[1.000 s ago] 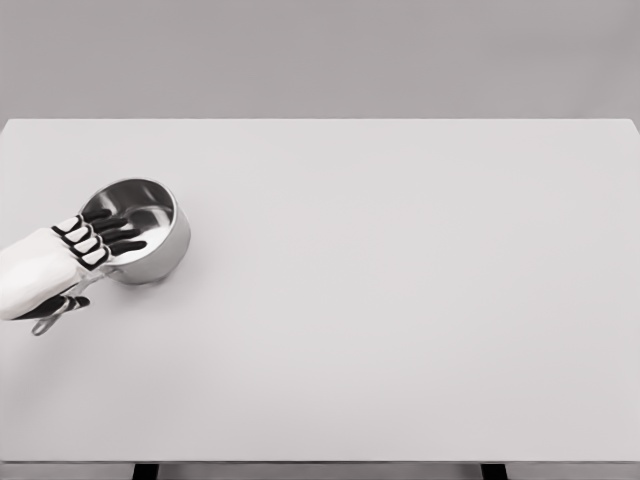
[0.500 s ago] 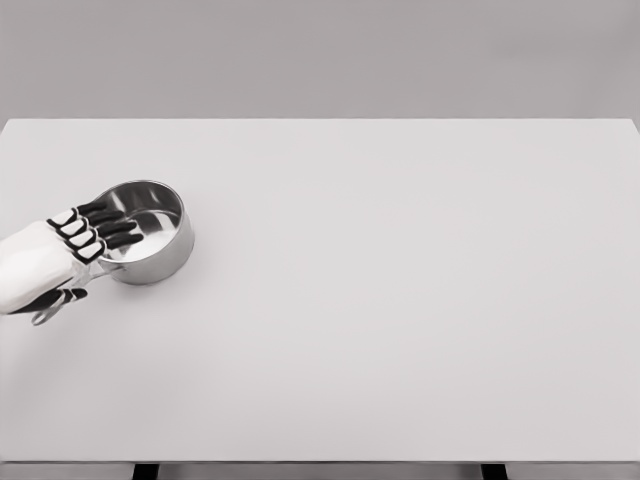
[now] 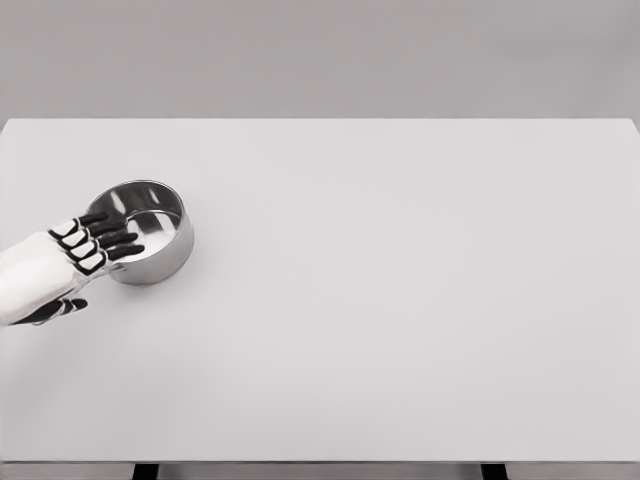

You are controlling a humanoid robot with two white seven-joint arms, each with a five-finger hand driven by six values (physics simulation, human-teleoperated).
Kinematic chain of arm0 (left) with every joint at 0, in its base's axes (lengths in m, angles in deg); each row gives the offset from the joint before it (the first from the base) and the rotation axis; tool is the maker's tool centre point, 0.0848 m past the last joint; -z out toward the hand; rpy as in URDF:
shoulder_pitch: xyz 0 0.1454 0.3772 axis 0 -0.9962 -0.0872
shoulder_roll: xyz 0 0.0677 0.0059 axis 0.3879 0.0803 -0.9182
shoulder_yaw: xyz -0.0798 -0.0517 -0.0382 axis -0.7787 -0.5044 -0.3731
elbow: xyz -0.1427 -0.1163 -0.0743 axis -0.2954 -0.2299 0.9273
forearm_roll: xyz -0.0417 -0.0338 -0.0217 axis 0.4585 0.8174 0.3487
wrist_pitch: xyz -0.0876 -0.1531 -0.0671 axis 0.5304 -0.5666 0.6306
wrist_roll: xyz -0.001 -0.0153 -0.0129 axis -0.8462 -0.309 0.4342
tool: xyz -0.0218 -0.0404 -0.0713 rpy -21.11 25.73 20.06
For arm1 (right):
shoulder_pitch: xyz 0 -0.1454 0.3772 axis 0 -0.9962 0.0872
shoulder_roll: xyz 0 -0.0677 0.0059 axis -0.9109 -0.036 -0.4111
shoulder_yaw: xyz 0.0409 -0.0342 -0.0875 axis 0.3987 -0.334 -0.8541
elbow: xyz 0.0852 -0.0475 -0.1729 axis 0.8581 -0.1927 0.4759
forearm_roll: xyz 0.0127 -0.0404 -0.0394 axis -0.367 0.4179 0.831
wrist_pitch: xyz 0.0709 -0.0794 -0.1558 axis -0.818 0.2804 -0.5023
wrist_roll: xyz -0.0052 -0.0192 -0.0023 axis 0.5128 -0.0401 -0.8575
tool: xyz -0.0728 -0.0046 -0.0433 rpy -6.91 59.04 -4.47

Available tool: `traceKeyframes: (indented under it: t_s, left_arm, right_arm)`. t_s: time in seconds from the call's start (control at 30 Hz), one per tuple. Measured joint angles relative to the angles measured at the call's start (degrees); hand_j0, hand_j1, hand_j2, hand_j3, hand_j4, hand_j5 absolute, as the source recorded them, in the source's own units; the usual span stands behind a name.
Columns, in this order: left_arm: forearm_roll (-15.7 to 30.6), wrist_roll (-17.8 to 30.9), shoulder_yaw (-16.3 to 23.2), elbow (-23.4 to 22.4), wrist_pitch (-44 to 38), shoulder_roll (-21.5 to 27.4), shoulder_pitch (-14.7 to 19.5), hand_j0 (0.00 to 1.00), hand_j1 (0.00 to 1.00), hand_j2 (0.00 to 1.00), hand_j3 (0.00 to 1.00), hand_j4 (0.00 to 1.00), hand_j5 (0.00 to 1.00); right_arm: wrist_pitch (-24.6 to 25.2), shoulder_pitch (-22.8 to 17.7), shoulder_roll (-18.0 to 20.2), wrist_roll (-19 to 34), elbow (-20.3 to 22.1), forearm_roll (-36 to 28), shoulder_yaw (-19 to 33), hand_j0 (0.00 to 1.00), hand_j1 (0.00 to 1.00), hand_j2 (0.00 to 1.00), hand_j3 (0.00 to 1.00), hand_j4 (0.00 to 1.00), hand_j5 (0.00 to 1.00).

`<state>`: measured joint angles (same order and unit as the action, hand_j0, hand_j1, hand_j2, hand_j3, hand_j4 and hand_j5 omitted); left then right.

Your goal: Rotate pot handle

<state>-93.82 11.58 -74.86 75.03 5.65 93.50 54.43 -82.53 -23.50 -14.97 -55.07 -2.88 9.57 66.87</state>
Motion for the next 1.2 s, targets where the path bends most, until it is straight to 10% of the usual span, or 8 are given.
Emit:
traceKeyframes:
  t_s: [1.2]
  left_arm:
    - [-4.1,0.3,-0.1,-2.5,0.0,-3.7,0.9,1.0,1.0,1.0,1.0,1.0,1.0]
  right_arm:
    - [0.0,0.1,0.0,0.0,0.0,0.0,0.0,1.0,1.0,1.0,1.0,1.0,1.0]
